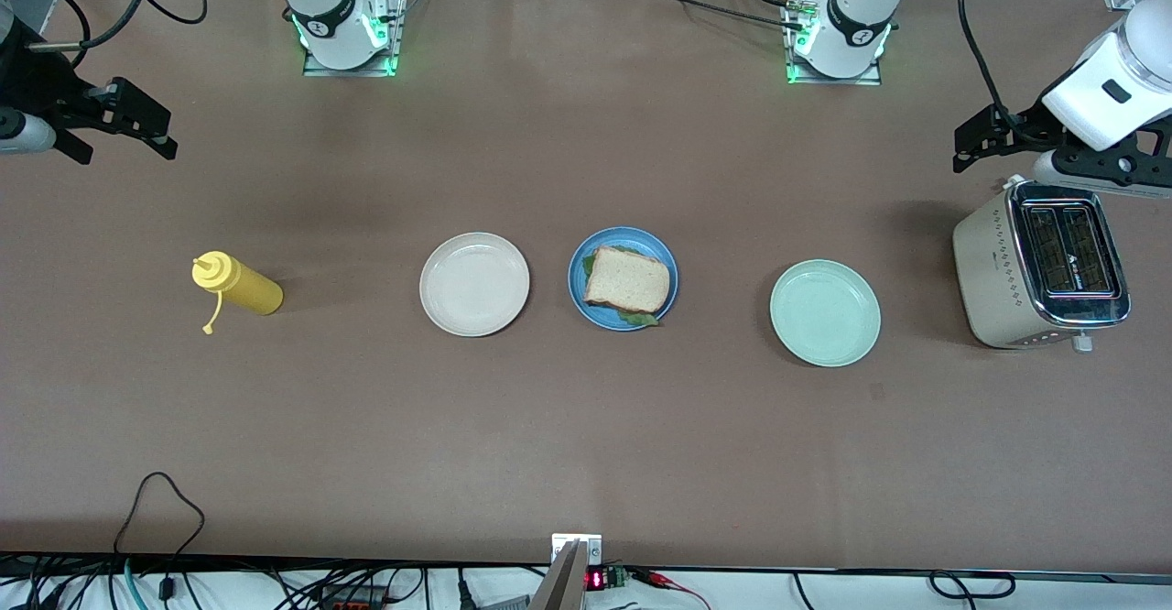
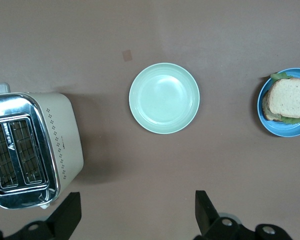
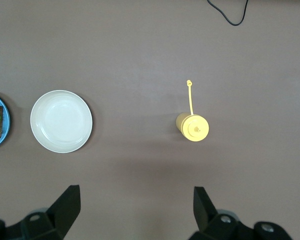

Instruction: Make sandwich in blue plate with both arms

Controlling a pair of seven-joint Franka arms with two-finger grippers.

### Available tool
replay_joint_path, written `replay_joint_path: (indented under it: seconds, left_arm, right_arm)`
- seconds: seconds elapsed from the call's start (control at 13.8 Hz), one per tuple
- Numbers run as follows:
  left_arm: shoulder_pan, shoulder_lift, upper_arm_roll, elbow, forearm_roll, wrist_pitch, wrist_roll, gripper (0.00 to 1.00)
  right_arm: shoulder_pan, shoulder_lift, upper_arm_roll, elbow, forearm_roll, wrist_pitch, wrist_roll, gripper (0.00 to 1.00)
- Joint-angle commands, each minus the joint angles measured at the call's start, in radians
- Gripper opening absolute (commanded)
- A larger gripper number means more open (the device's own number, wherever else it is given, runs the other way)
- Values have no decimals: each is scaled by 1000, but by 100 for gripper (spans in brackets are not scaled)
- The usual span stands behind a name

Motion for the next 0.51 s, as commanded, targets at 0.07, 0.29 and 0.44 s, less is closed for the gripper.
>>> replay_joint_path:
  seconds: [0.07, 0.29, 0.44]
  left_arm:
    - [-7, -13, 11, -3, -18, -18, 12, 100]
    - [-7, -13, 11, -1, -17, -20, 10, 100]
    - [-7, -13, 11, -3, -17, -20, 10, 100]
  right_arm:
    - [6, 5, -4, 20, -3, -8, -4, 100]
    - [4, 7, -4, 20, -1, -10, -5, 100]
    - [3, 7, -4, 20, -3, -10, -7, 100]
